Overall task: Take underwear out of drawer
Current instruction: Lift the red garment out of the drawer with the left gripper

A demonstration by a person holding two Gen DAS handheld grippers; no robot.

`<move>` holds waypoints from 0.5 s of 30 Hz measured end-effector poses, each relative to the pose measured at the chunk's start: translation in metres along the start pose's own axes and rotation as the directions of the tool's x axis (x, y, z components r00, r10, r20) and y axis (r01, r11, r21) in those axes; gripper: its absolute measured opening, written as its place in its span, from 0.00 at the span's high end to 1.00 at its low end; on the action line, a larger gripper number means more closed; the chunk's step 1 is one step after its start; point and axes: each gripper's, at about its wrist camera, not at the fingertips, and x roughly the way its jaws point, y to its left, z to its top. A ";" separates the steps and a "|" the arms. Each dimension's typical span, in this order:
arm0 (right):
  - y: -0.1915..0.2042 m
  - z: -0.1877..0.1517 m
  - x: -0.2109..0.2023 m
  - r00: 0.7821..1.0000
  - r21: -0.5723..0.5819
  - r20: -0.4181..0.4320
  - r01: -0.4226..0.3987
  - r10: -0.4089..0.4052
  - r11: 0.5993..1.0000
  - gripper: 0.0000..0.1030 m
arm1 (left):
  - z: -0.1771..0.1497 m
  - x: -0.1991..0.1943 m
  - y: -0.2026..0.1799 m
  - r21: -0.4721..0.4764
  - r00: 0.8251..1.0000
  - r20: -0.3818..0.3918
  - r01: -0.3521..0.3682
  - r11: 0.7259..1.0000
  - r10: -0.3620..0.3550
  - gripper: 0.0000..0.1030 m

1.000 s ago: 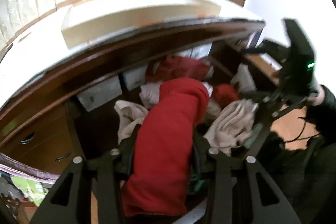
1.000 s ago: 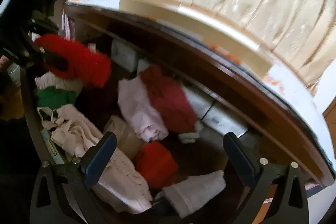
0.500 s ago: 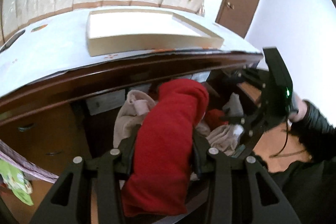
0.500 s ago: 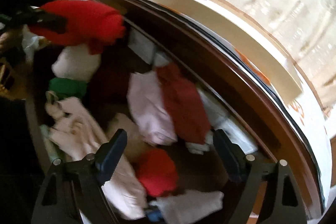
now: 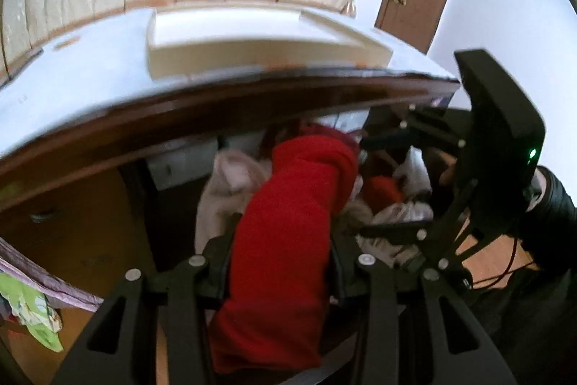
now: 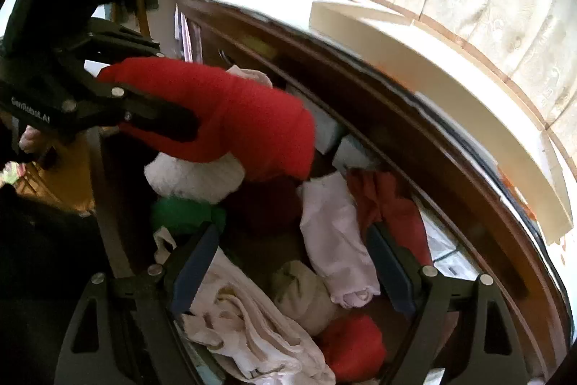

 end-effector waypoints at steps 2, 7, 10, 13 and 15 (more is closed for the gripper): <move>-0.001 -0.004 0.003 1.000 0.005 -0.013 -0.004 0.004 1.000 0.17 | -0.005 0.008 0.003 -0.011 1.000 -0.020 -0.007 1.000 0.007 0.60; -0.004 -0.006 0.007 1.000 0.005 -0.026 -0.002 0.002 1.000 0.17 | -0.007 0.014 0.004 -0.034 0.999 -0.027 -0.021 0.999 0.020 0.60; -0.002 -0.005 0.006 1.000 0.008 -0.021 -0.003 0.003 1.000 0.17 | -0.002 -0.007 -0.002 -0.033 0.999 0.031 -0.031 0.999 0.032 0.60; -0.004 -0.005 0.005 1.000 0.012 -0.017 -0.002 0.002 1.000 0.17 | 0.001 -0.030 -0.013 0.017 0.996 0.092 -0.016 1.000 0.014 0.60; -0.003 -0.005 0.007 1.000 0.012 -0.018 -0.001 0.001 1.000 0.17 | 0.002 -0.032 -0.014 0.022 0.995 0.094 0.010 1.000 -0.012 0.60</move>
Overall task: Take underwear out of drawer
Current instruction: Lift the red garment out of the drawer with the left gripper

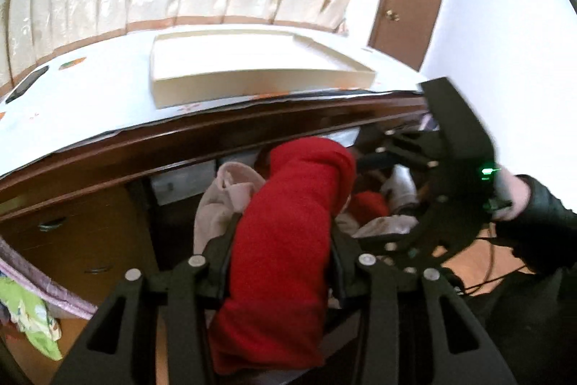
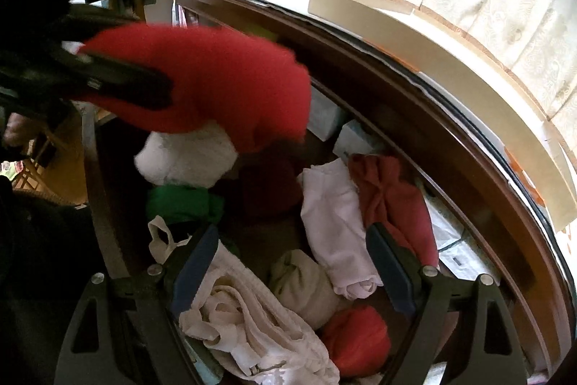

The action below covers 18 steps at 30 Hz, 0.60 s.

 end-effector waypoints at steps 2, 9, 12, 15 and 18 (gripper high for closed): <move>0.002 0.001 0.002 1.000 -0.002 -0.003 0.002 -0.002 1.000 0.17 | -0.004 0.013 0.007 -0.034 0.999 -0.046 -0.003 0.999 0.002 0.60; 0.009 0.000 0.002 1.000 -0.034 -0.013 -0.001 0.001 0.999 0.17 | -0.021 0.033 0.022 -0.119 0.995 -0.097 -0.012 0.993 0.000 0.59; 0.008 0.000 0.004 1.000 -0.032 -0.017 0.004 -0.005 0.999 0.17 | -0.022 0.034 0.020 -0.109 0.995 -0.098 -0.023 0.994 0.012 0.59; 0.007 0.001 0.005 1.000 -0.017 -0.015 0.005 -0.005 1.000 0.17 | -0.021 0.028 0.014 -0.100 0.997 -0.082 -0.016 0.995 0.008 0.57; 0.010 0.001 0.004 1.000 -0.021 -0.012 0.000 -0.001 1.000 0.17 | -0.021 0.024 0.010 -0.098 0.998 -0.052 -0.021 0.995 0.016 0.46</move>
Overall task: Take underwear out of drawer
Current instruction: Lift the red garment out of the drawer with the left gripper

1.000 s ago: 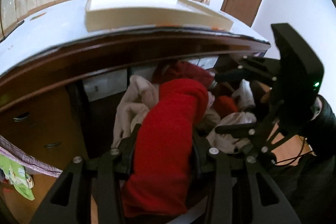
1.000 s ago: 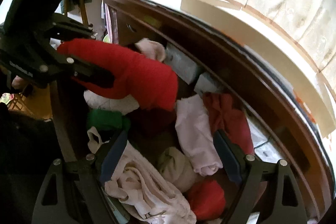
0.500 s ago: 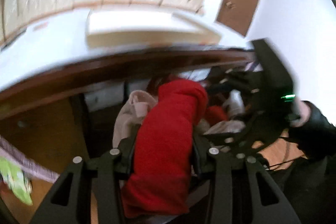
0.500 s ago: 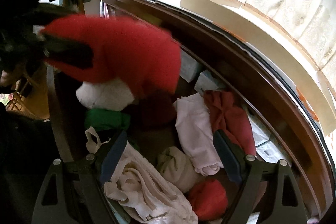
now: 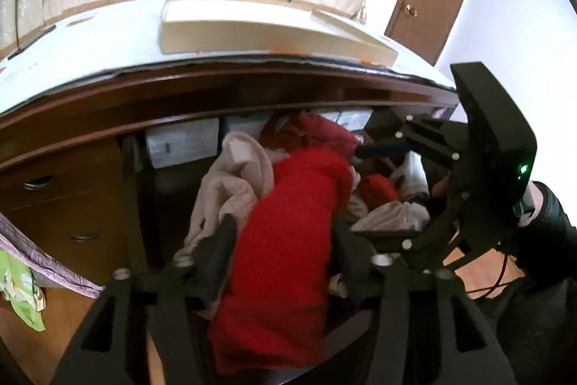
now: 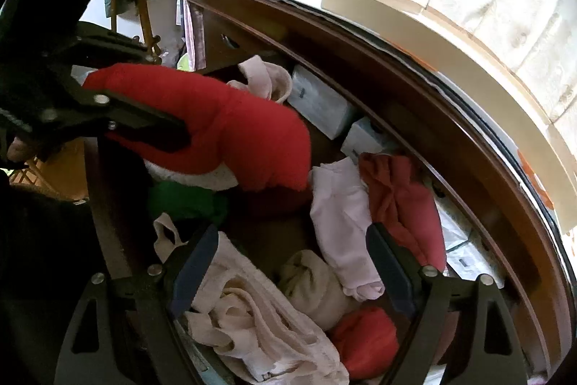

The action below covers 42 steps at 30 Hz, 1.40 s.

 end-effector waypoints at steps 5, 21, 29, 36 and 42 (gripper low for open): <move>0.001 -0.001 0.001 1.000 0.005 -0.001 0.006 -0.006 1.000 0.17 | -0.004 0.018 0.004 -0.016 0.997 -0.074 0.018 1.000 -0.019 0.95; -0.018 -0.003 -0.010 0.999 0.051 0.026 0.035 -0.036 0.998 0.17 | -0.003 0.048 -0.027 0.206 0.965 -0.258 0.010 0.979 0.045 0.50; -0.018 -0.001 -0.009 0.999 0.058 0.037 0.036 -0.038 0.998 0.17 | -0.002 0.054 -0.017 0.200 0.959 -0.271 -0.033 0.979 0.088 0.64; -0.030 0.005 -0.010 0.997 0.116 0.048 0.050 -0.056 0.992 0.17 | 0.012 -0.013 -0.011 0.123 0.998 -0.050 -0.029 0.992 0.035 0.66; -0.026 0.015 -0.005 0.998 0.131 0.051 0.018 -0.025 0.991 0.17 | 0.015 -0.045 0.000 0.038 0.993 0.112 -0.037 0.999 0.032 0.66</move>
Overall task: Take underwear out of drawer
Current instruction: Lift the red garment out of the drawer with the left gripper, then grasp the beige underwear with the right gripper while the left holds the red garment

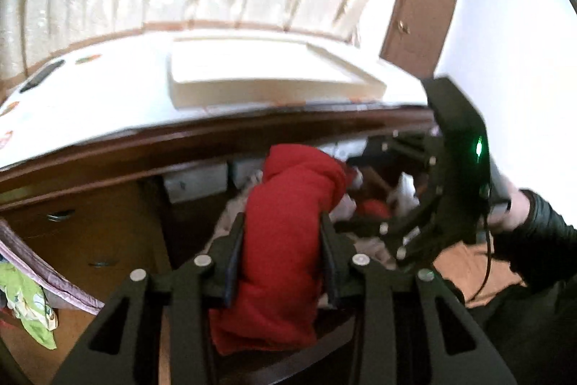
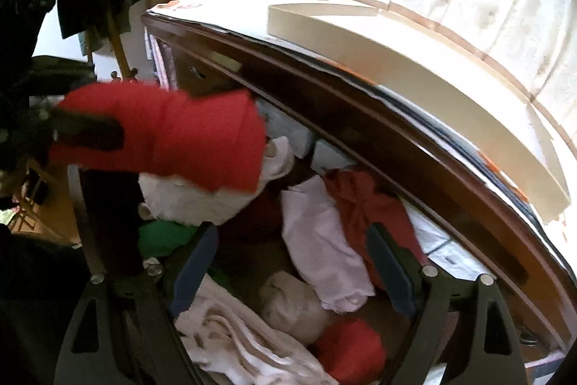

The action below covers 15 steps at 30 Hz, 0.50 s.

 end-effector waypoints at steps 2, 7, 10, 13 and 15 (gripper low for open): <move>0.009 0.004 0.004 1.000 -0.029 -0.004 -0.002 0.002 1.000 0.17 | 0.003 -0.004 0.005 -0.022 1.000 0.024 -0.009 1.000 0.009 0.66; 0.023 0.021 0.020 0.998 -0.060 -0.027 -0.051 0.049 0.997 0.17 | 0.010 -0.025 0.020 -0.055 0.992 0.099 -0.073 0.996 0.078 0.66; 0.038 0.033 0.036 0.997 -0.131 -0.059 -0.051 0.043 0.990 0.17 | 0.011 -0.031 0.029 -0.079 0.988 0.121 -0.087 0.993 0.096 0.66; 0.052 0.044 0.053 0.995 -0.206 -0.089 -0.054 0.036 0.977 0.17 | 0.010 -0.036 0.036 -0.086 0.982 0.139 -0.113 0.990 0.125 0.66; 0.058 0.050 0.063 0.993 -0.224 -0.109 -0.079 0.056 0.971 0.17 | 0.009 -0.035 0.040 -0.098 0.983 0.140 -0.107 0.989 0.120 0.66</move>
